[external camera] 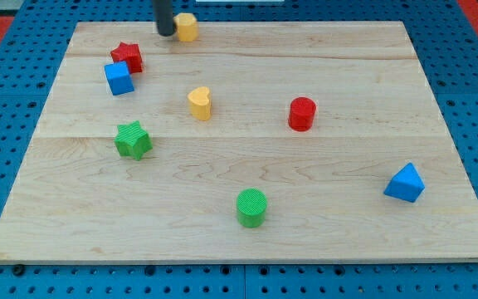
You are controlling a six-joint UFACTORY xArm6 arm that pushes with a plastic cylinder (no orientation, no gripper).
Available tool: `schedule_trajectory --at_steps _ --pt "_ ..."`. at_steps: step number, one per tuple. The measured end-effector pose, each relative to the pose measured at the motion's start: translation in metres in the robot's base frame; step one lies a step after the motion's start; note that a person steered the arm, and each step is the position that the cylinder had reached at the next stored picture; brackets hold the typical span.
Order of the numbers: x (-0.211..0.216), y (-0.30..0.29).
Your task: Slide the yellow hexagon towards right
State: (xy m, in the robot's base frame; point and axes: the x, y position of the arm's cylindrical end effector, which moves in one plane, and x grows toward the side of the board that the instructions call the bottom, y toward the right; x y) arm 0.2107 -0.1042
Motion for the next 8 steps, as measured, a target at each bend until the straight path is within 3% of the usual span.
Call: schedule_trajectory --at_steps 1,3,6,8 --pt "-0.018 0.001" --pt "-0.018 0.058" --pt "-0.003 0.208" --pt "-0.001 0.205"
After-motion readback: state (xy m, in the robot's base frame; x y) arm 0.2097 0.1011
